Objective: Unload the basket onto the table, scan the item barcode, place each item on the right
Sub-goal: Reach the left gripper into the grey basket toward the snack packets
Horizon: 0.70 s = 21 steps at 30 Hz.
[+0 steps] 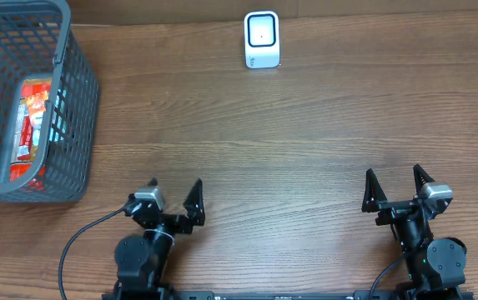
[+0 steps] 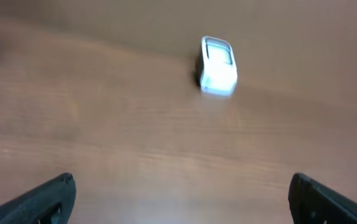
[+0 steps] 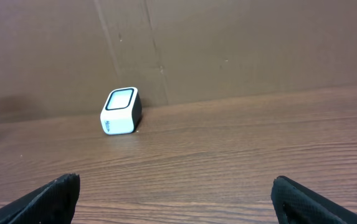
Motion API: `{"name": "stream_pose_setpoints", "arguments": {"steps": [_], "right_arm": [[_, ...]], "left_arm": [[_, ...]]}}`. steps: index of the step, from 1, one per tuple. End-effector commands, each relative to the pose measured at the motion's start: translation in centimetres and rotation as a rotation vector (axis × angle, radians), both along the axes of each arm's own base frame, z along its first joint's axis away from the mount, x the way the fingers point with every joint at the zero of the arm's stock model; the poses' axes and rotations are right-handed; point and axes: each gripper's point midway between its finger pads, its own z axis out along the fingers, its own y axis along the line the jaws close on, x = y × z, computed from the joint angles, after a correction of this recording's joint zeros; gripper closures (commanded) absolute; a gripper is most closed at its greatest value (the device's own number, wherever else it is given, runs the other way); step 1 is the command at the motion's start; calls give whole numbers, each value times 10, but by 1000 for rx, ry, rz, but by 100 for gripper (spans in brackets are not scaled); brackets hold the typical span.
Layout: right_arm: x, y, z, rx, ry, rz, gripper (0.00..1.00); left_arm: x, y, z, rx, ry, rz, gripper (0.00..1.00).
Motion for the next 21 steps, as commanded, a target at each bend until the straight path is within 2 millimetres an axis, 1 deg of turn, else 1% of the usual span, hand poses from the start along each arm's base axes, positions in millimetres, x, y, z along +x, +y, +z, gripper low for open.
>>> {"name": "stream_pose_setpoints", "arguments": {"steps": [1, 3, 5, 6, 8, 12, 15, 18, 21], "right_arm": [[0, -1, -2, -3, -5, -6, 0], [0, -1, -2, -3, -5, -6, 0], [0, -1, -2, -3, -5, -6, 0], [0, -1, -2, -3, -5, -6, 0], [0, -1, -2, -3, -5, -6, 0], [0, -1, -2, -3, -5, -6, 0], [0, -1, -2, -3, -5, -6, 0], [0, -1, -2, -3, -5, -6, 0], [0, -1, -2, -4, -5, -6, 0]], "left_arm": [[-14, -15, 14, -11, 71, -86, 0], [-23, -15, 30, -12, 102, -87, 0], [-33, -15, 52, -14, 116, -93, 0], [-39, -16, 67, -16, 131, -100, 0], [-49, -20, 87, -25, 172, -124, 0], [-68, -32, 107, -43, 325, -197, 0], [-76, -34, 120, -33, 456, -217, 0], [-77, -34, 137, -31, 571, -222, 0], [-74, -34, 156, -41, 658, -223, 0]]}}
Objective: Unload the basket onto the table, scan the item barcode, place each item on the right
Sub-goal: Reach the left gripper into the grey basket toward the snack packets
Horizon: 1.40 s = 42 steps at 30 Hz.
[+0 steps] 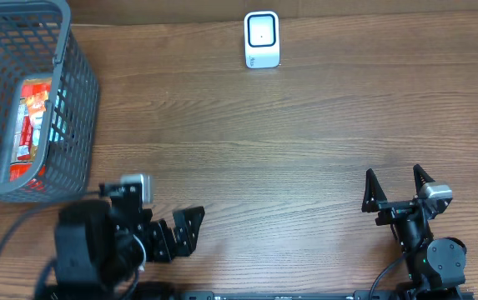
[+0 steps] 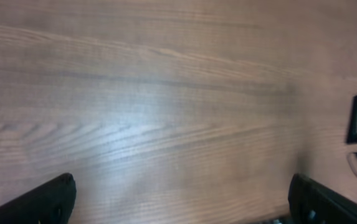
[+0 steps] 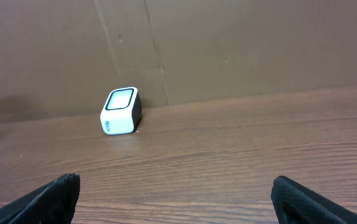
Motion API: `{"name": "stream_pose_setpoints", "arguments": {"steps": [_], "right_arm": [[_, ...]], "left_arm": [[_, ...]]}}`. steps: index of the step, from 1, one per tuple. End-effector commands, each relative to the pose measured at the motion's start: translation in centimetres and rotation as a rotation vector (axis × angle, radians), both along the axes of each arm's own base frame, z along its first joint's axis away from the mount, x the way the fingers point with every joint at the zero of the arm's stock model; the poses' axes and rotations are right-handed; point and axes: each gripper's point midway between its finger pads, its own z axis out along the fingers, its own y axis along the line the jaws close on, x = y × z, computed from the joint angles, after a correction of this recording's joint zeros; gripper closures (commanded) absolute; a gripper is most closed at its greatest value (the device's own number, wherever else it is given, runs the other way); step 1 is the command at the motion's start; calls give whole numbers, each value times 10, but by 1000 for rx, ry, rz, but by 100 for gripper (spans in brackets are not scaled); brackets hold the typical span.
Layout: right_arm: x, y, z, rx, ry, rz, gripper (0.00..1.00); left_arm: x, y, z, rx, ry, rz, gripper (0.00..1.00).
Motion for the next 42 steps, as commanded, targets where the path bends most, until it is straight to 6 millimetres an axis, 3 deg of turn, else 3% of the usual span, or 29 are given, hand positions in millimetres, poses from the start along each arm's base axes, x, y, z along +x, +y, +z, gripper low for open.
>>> {"name": "stream_pose_setpoints", "arguments": {"steps": [1, 8, 11, 14, 20, 28, 32, 37, 42], "right_arm": [[0, -1, -2, -4, -5, -6, 0], [0, -1, -2, -4, -5, -6, 0], [0, -1, -2, -4, -5, -6, 0], [0, -1, -2, -4, -5, -6, 0], [0, -1, -2, -4, -5, -6, 0], [0, -1, -2, -4, -5, -6, 0], [0, -1, -2, -4, -5, -6, 0], [0, -1, -2, -4, -5, -6, 0], [0, -1, -2, -4, -5, -6, 0]], "left_arm": [[9, -5, 31, -1, 20, -47, 0], [48, -2, 52, 59, -11, -82, 0], [64, -1, 71, 127, -107, -143, 1], [87, 17, 94, 220, -178, -74, 1], [128, 73, 127, 418, -209, 117, 0], [172, 173, 132, 538, -150, 408, 0], [189, 232, 133, 564, -168, 555, 0], [192, 296, 117, 576, -129, 683, 0], [200, 332, 78, 524, -43, 708, 0]]}}
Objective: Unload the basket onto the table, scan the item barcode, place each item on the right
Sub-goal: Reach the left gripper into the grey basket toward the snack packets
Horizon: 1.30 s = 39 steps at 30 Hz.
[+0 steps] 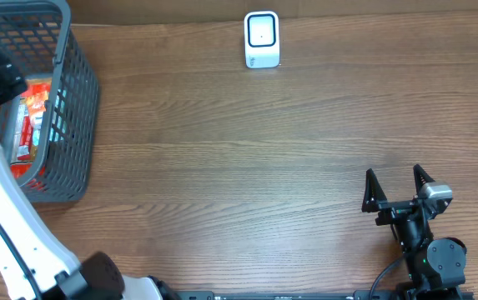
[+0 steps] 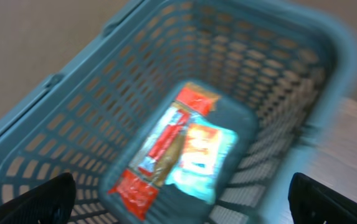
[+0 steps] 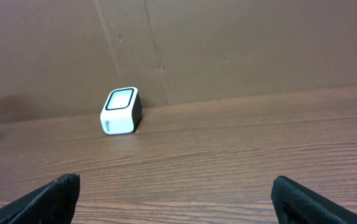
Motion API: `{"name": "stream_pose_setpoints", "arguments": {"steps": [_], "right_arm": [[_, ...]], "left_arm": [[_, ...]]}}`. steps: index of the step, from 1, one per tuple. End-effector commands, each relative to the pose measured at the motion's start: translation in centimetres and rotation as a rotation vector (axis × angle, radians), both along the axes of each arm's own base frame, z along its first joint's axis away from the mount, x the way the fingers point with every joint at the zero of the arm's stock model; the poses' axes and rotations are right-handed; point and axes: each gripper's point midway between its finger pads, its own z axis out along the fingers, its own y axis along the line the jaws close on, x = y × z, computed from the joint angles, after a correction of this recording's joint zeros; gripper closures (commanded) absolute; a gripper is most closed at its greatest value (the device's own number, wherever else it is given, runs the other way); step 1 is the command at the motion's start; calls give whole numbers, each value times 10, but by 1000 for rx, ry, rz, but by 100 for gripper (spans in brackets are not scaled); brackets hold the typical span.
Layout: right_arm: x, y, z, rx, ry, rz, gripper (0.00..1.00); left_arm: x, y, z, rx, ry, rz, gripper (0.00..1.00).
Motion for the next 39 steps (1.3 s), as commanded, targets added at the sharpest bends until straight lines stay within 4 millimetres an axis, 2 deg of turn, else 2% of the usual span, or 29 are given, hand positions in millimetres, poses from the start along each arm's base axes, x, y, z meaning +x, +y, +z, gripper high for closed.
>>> {"name": "stream_pose_setpoints", "arguments": {"steps": [1, 4, 8, 11, 16, 18, 24, 34, 39], "right_arm": [[0, -1, -2, -4, -4, -6, 0], [0, -1, -2, -4, -4, -6, 0], [0, -1, -2, -4, -4, -6, 0], [0, -1, -2, -4, -4, -6, 0], [0, -1, -2, -4, -4, -6, 0], [0, -1, -2, -4, -4, -6, 0], [0, -1, -2, -4, -4, -6, 0], [0, -1, -2, -4, -4, -6, 0], [0, -1, -2, -4, -4, -6, 0]], "left_arm": [[10, 22, -24, -37, 38, -3, 0], [21, 32, -51, -52, 102, -67, 0], [40, 33, -89, -89, 172, -175, 0], [48, 37, -120, -132, 226, -191, 0], [68, 24, -156, -216, 240, -342, 0], [70, 23, -170, -248, 253, -351, 0], [78, 15, -199, -318, 273, -407, 0], [73, 13, -257, -423, 380, -398, 0], [71, 15, -271, -444, 402, -393, 0]]}}
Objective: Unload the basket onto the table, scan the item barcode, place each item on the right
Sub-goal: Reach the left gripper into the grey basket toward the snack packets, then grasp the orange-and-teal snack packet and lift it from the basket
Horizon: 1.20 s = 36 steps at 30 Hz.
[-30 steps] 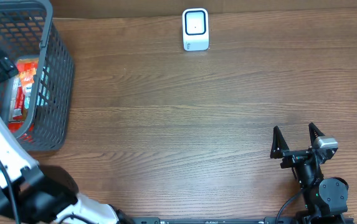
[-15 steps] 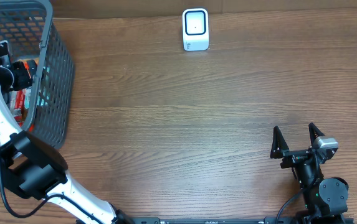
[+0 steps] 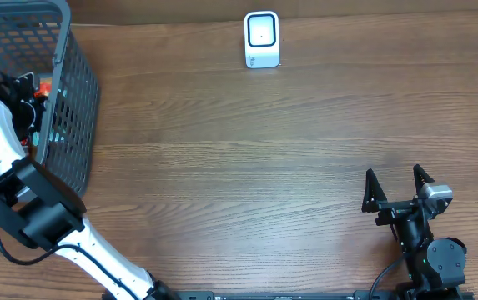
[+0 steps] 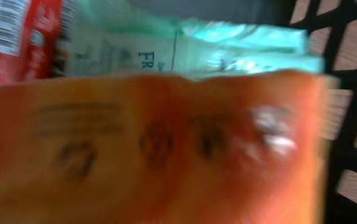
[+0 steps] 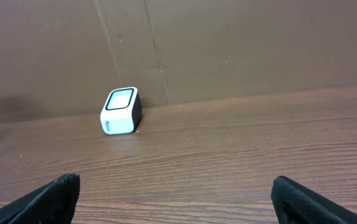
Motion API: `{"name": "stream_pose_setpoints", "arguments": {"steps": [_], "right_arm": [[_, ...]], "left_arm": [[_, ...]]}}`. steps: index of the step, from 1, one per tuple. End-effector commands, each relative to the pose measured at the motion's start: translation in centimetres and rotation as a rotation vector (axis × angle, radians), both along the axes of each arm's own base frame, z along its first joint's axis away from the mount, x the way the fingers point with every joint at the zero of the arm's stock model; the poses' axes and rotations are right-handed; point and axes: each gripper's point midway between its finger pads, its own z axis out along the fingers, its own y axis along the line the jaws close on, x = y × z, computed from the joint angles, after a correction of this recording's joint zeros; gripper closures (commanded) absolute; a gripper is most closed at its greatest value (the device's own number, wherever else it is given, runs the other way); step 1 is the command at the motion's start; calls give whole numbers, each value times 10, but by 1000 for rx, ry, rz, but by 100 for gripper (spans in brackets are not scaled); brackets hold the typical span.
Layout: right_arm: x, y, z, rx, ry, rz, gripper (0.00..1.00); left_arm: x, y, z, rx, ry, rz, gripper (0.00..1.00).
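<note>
A grey mesh basket (image 3: 76, 100) stands at the table's far left. My left arm reaches into it, and the left gripper (image 3: 32, 90) is down among the packets. An orange packet (image 4: 166, 137) fills the left wrist view, blurred and very close, hiding the fingers. Behind it lie a teal-and-white packet (image 4: 228, 46) and a red packet with a barcode (image 4: 13, 31). The white scanner (image 3: 261, 39) stands at the table's back edge and also shows in the right wrist view as a white box (image 5: 121, 111). My right gripper (image 3: 394, 175) rests open at the front right, its fingertips wide apart (image 5: 175, 190).
A brown wall (image 5: 228, 43) rises behind the scanner. The wooden table (image 3: 264, 150) stretches between the basket and the right arm. The basket's mesh wall (image 4: 346, 93) is close on the right of the left wrist view.
The left gripper was above the basket, looking down on the packets at its bottom. Now it is low inside, with the orange packet right against the camera. The right arm has not moved.
Both grippers first rested open at the table's front edge. Then the left arm had lifted and pointed down at bare wood. Later it hung over the basket with the packets in view. Now it is down among them.
</note>
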Motion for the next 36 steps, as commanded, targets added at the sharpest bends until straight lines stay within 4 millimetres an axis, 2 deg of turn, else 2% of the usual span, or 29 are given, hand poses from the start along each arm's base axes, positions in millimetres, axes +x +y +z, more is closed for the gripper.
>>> {"name": "stream_pose_setpoints", "arguments": {"steps": [1, 5, 12, 17, 20, 24, 27, 31, 36], "right_arm": [[0, -1, -2, -3, -4, -6, 0], [0, -1, -2, -3, -4, -6, 0], [0, -1, -2, -3, -4, -6, 0], [0, -1, -2, -3, -4, -6, 0], [0, -1, -2, -3, -4, -6, 0], [0, -1, -2, -3, -4, -6, 0], [0, -1, -2, -3, -4, -6, 0], [0, -1, -2, -3, -4, -6, 0], [0, -1, -2, -3, -4, -6, 0]], "left_arm": [[3, -1, -6, -10, 2, -29, 0], [2, 0, -14, -16, 18, -27, 0], [0, 3, -15, -1, 30, -22, 27], [-5, 10, -17, 34, 61, -8, 33], [-4, 11, -16, 38, 55, -8, 33], [-3, 12, -15, 42, 50, -8, 42], [-2, 12, -14, 45, 46, -8, 45], [0, 13, -6, 52, 31, -8, 46], [7, 18, 22, 76, -12, 3, 51]]}}
